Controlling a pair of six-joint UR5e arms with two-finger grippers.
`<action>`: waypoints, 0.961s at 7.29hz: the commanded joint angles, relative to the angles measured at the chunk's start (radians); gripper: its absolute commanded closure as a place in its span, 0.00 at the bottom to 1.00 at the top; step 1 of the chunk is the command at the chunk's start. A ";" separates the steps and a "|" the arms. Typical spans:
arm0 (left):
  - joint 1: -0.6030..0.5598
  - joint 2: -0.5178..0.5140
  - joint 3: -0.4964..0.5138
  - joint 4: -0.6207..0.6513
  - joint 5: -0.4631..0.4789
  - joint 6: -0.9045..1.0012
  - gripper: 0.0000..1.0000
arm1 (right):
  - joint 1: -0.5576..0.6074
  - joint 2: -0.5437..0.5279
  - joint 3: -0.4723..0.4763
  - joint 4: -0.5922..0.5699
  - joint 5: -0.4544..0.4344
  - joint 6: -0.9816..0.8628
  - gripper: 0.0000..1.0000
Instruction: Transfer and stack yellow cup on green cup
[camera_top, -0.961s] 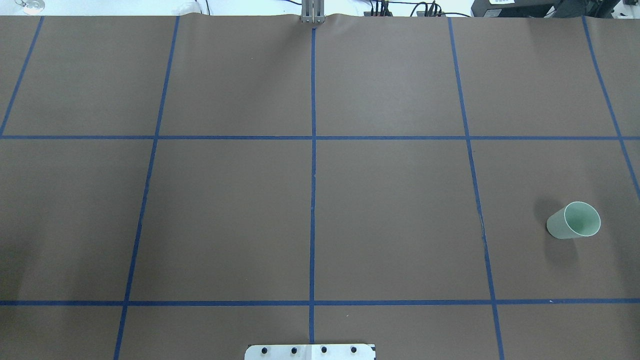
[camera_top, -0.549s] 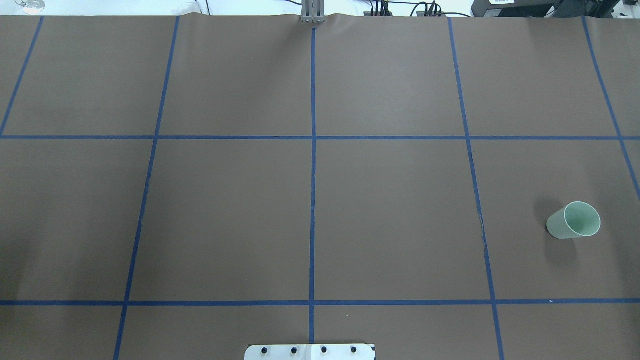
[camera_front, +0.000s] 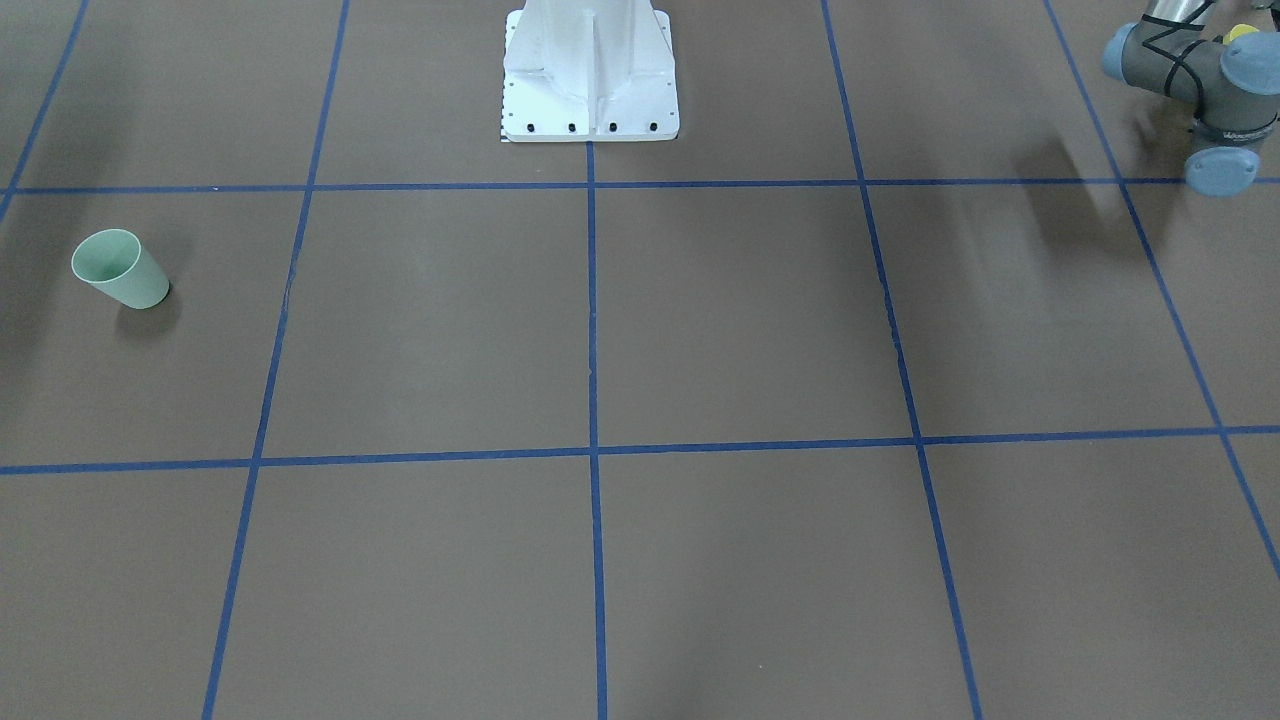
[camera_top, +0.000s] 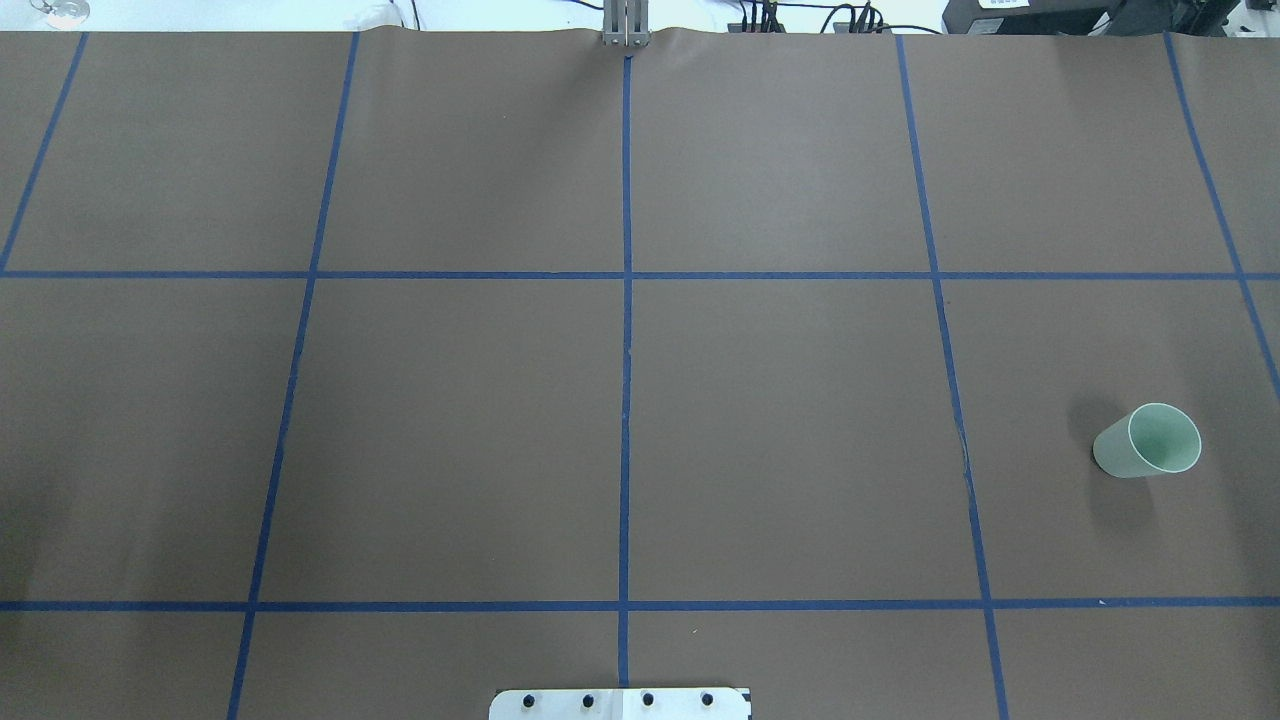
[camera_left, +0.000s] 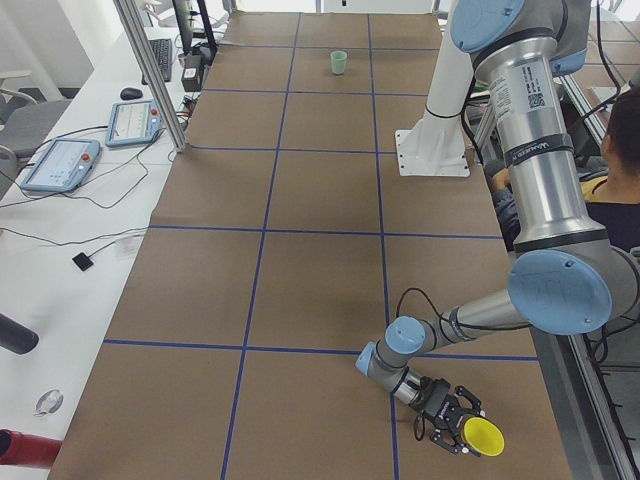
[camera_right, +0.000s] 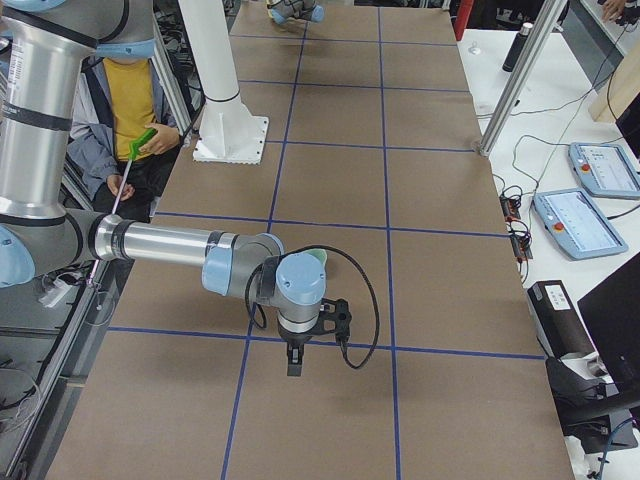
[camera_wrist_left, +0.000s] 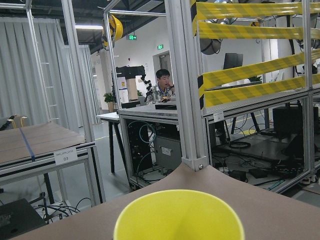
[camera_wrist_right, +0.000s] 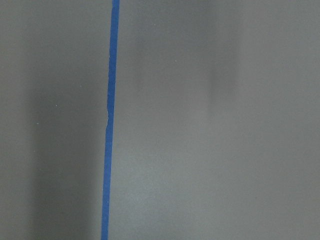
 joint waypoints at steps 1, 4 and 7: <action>-0.002 0.106 -0.128 0.000 0.117 0.056 0.58 | 0.000 0.000 0.000 -0.001 0.003 0.001 0.00; -0.019 0.149 -0.178 -0.011 0.356 0.149 0.58 | 0.000 0.002 0.005 0.000 0.034 -0.001 0.00; -0.219 0.129 -0.180 -0.141 0.687 0.312 0.58 | 0.000 0.008 0.035 0.000 0.034 -0.001 0.00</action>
